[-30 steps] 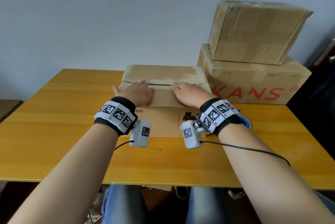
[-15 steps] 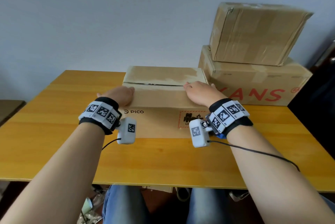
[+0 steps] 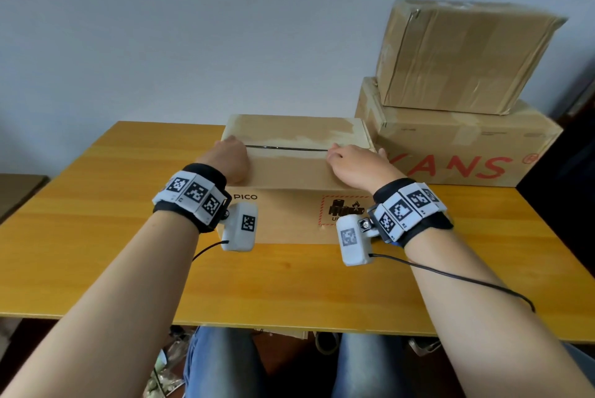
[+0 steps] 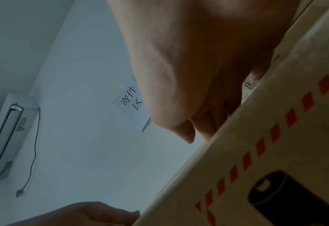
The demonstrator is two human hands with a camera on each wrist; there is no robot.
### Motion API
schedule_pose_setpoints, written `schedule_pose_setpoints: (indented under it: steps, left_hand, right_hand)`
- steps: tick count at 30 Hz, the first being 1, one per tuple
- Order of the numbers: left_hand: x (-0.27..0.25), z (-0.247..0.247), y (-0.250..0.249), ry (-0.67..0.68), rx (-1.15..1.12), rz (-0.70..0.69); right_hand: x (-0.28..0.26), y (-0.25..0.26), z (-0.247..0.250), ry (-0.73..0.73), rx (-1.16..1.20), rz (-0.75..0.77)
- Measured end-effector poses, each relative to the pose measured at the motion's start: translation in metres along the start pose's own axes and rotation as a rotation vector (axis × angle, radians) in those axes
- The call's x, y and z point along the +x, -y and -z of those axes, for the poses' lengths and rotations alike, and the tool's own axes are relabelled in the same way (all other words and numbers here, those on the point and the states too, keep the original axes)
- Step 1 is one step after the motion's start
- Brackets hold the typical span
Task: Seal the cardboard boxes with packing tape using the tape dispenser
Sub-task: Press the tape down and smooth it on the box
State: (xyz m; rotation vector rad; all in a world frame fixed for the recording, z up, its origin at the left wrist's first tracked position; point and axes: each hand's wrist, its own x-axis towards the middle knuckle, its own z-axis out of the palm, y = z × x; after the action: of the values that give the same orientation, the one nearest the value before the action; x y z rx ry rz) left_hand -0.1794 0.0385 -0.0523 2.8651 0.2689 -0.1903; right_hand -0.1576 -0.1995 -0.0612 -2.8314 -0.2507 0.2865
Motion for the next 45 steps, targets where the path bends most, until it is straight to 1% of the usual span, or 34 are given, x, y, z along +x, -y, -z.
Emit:
schedule_pose_setpoints:
  steps: [2,4,9,13,15,18,19,21,23,25,27,28,30,31,33,35,38,40,45]
  left_hand:
    - [-0.004,-0.004,-0.003,0.012,0.070,0.000]
    - [-0.008,-0.004,-0.006,0.018,0.083,0.007]
    - [-0.002,0.000,-0.005,-0.007,-0.057,0.021]
    - [-0.001,0.009,-0.003,-0.057,-0.185,0.058]
    - [-0.004,0.012,0.003,-0.062,-0.222,0.082]
    - [-0.005,0.007,0.015,-0.043,-0.419,0.110]
    - [-0.006,0.005,0.018,-0.041,-0.454,0.116]
    - [-0.007,0.004,0.018,-0.042,-0.468,0.130]
    - [-0.010,0.007,0.014,-0.030,-0.400,0.137]
    - [-0.013,0.012,0.003,-0.033,-0.256,0.091]
    - [-0.017,0.014,-0.014,-0.056,-0.155,-0.049]
    - [-0.019,0.013,-0.025,-0.041,-0.120,-0.136]
    - [-0.024,0.007,-0.049,0.069,-0.049,-0.288]
    - [-0.025,0.003,-0.057,0.118,-0.010,-0.329]
    - [-0.026,0.000,-0.068,0.153,0.043,-0.337]
    - [-0.025,0.001,-0.067,0.152,0.056,-0.313]
    - [-0.025,0.004,-0.059,0.162,-0.005,-0.283]
    - [-0.026,0.005,-0.057,0.146,-0.066,-0.261]
    - [-0.031,0.001,-0.059,0.165,-0.111,-0.258]
  right_hand:
    - [0.000,-0.001,-0.002,0.001,-0.009,0.020]
    - [-0.001,-0.002,-0.003,0.000,-0.014,0.025]
    - [-0.003,0.001,-0.003,-0.017,-0.053,0.020]
    - [-0.010,0.004,-0.011,-0.081,-0.089,0.029]
    - [-0.011,0.007,-0.012,-0.087,-0.103,0.041]
    - [-0.011,0.007,-0.012,-0.076,-0.112,0.055]
    - [-0.011,0.006,-0.012,-0.071,-0.110,0.057]
    - [-0.012,0.006,-0.012,-0.068,-0.109,0.057]
    - [-0.012,0.007,-0.012,-0.066,-0.124,0.049]
    - [-0.013,0.012,-0.011,-0.068,-0.173,0.033]
    - [-0.011,0.020,-0.007,-0.066,-0.239,0.021]
    - [-0.010,0.026,-0.006,-0.053,-0.258,0.028]
    - [-0.008,0.035,-0.005,-0.002,-0.239,0.081]
    - [-0.007,0.036,-0.005,0.024,-0.216,0.114]
    - [-0.006,0.031,-0.003,0.064,-0.176,0.129]
    - [-0.007,0.019,-0.001,0.070,-0.160,0.082]
    - [-0.008,0.001,0.004,0.028,-0.164,0.006]
    - [-0.009,-0.006,0.005,0.015,-0.148,-0.019]
    - [-0.011,-0.018,-0.004,-0.051,-0.091,-0.069]
